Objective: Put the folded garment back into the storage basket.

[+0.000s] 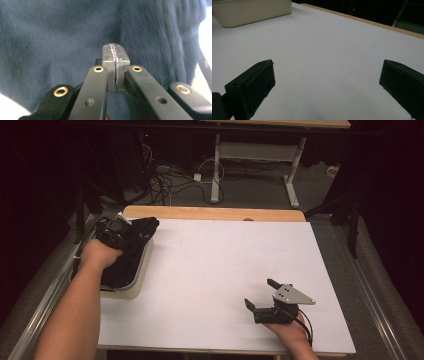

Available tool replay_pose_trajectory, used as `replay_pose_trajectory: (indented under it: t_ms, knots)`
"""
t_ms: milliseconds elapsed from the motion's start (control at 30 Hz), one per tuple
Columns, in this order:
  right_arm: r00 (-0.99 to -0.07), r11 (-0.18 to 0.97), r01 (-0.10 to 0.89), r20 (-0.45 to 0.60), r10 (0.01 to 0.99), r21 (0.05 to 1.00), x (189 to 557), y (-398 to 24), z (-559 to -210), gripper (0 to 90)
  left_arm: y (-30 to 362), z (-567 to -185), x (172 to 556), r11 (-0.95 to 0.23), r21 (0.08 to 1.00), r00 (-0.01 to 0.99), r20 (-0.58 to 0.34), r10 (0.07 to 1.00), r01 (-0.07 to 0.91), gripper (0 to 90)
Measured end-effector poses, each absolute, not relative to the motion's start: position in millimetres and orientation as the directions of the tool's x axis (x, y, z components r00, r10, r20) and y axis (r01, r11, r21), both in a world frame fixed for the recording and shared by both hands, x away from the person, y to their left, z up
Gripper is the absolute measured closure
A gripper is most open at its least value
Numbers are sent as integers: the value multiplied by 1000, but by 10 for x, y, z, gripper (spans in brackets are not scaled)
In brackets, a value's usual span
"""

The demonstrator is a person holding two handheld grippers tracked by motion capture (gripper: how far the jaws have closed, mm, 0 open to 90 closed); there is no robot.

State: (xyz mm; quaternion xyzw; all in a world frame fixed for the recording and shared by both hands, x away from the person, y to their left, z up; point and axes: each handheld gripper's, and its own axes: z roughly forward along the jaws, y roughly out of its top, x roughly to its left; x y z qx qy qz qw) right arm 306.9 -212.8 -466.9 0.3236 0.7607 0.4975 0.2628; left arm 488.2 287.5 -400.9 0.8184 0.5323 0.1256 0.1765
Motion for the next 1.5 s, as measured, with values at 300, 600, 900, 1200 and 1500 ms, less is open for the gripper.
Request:
replay_pose_trajectory:
  t_ms: [300, 600, 900, 1200, 1500]
  knots:
    - [-647, 294, 235, -76, 759, 927, 3077, -2130, -4666, 7, 2691, -4111, 5148, -364, 450, 408, -3, 913, 816, 875]
    - [-639, 288, 234, -76, 765, 929, 3069, -2129, -4641, 7, 2715, -4325, 5292, -310, 442, 353, -14, 936, 842, 877]
    - [-637, 292, 236, -79, 767, 927, 3066, -2101, -4637, 8, 2773, -4521, 5394, -286, 456, 342, -43, 939, 843, 877]
    - [-645, 301, 228, -88, 760, 926, 3042, -2071, -4637, 10, 2808, -4374, 5279, -288, 481, 339, -20, 940, 828, 876]
    - [-638, 296, 231, -85, 765, 927, 3046, -2088, -4631, 10, 2763, -4493, 5404, -296, 473, 348, -24, 937, 830, 877]
